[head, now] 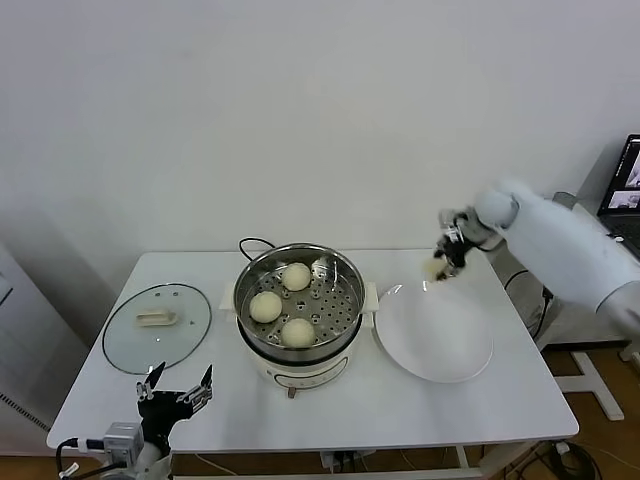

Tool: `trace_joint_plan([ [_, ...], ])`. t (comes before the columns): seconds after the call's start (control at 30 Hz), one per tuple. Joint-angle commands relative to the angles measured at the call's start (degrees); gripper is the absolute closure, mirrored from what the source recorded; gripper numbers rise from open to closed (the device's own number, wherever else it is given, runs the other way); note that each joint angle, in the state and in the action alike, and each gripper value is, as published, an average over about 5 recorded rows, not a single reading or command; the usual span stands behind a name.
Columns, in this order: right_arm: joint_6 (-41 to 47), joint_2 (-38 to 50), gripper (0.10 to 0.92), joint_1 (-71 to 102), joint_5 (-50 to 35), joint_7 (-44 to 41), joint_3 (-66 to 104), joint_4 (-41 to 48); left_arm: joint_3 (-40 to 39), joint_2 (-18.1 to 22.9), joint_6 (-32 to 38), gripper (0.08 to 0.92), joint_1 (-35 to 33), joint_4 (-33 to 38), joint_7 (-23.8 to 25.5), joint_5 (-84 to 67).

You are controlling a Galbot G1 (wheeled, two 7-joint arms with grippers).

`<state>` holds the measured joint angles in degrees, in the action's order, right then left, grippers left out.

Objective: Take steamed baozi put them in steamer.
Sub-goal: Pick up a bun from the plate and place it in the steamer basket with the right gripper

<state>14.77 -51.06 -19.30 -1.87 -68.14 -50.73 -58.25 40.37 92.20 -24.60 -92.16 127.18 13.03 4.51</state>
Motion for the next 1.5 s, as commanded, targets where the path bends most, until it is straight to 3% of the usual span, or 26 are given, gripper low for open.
trace_joint_plan([
  [0.03, 18.0, -3.4, 0.541, -22.4, -28.3, 2.3, -26.8, -15.7, -0.7, 2.6, 0.2, 0.177, -0.1, 0.4, -0.1, 0.5],
  [0.33, 22.3, -12.0, 0.541, -21.2, -32.2, 4.9, -28.0, -15.1, -0.5, 2.1, 0.4, 0.177, 0.0, 0.6, -0.3, -0.1],
  [0.73, 24.1, -18.5, 0.541, -14.9, -31.2, 8.4, -26.2, -11.3, -0.5, 2.3, 0.4, 0.177, 0.4, 0.5, -0.3, -0.5],
  [1.5, 25.5, -18.1, 0.54, -7.0, -21.8, 12.3, -21.5, -8.5, -0.7, 2.5, 0.3, 0.177, 0.8, -0.4, -0.3, -0.4],
])
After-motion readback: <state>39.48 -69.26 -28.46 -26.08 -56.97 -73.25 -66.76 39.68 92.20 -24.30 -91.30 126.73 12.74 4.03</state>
